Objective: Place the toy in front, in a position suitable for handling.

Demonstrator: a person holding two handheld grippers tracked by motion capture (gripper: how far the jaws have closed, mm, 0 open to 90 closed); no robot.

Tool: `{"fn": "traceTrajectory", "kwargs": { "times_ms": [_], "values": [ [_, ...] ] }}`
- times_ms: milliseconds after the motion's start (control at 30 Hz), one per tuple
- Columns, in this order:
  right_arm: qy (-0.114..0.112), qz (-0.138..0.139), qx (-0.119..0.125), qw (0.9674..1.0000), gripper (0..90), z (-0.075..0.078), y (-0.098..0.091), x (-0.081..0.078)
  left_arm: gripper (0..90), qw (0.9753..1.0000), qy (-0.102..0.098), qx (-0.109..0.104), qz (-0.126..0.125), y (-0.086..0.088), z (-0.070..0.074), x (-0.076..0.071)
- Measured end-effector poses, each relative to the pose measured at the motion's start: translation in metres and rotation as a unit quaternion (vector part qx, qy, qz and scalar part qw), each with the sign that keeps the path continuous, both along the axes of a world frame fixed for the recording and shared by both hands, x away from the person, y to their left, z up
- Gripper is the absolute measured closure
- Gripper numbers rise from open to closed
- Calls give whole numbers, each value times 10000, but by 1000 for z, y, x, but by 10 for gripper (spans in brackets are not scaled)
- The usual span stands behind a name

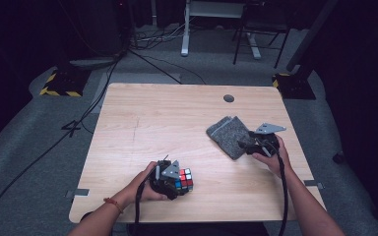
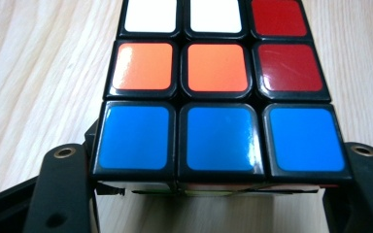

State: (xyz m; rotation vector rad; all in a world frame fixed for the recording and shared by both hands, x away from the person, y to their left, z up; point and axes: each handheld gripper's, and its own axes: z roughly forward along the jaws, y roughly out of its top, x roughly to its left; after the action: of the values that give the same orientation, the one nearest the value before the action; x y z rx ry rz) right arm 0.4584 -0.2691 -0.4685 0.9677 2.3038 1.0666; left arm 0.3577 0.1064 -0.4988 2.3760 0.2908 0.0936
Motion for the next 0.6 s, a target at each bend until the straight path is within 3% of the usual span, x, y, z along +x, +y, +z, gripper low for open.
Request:
{"fn": "traceTrajectory", "kwargs": {
  "times_ms": [67, 167, 400, 500, 600],
  "values": [
    [16, -11, -65, 10000, 349, -2, 1, 2, 330, 10000, -9, -31, 25, 3, -1, 0],
    [153, 5, -423, 9990, 357, -14, 6, 8, 330, 10000, -20, -6, 80, 6, 0, 1],
    [374, 105, -297, 9988, 395, -26, 8, 8, 329, 10000, -5, -6, 72, 6, 0, 2],
    [622, 172, -171, 9978, 395, -26, 4, 5, 329, 10000, -4, -6, 95, 5, 0, 2],
    [615, 336, -259, 9972, 395, -25, 4, -5, 329, 9999, 2, -3, 106, 5, 0, 2]
  ]
}}
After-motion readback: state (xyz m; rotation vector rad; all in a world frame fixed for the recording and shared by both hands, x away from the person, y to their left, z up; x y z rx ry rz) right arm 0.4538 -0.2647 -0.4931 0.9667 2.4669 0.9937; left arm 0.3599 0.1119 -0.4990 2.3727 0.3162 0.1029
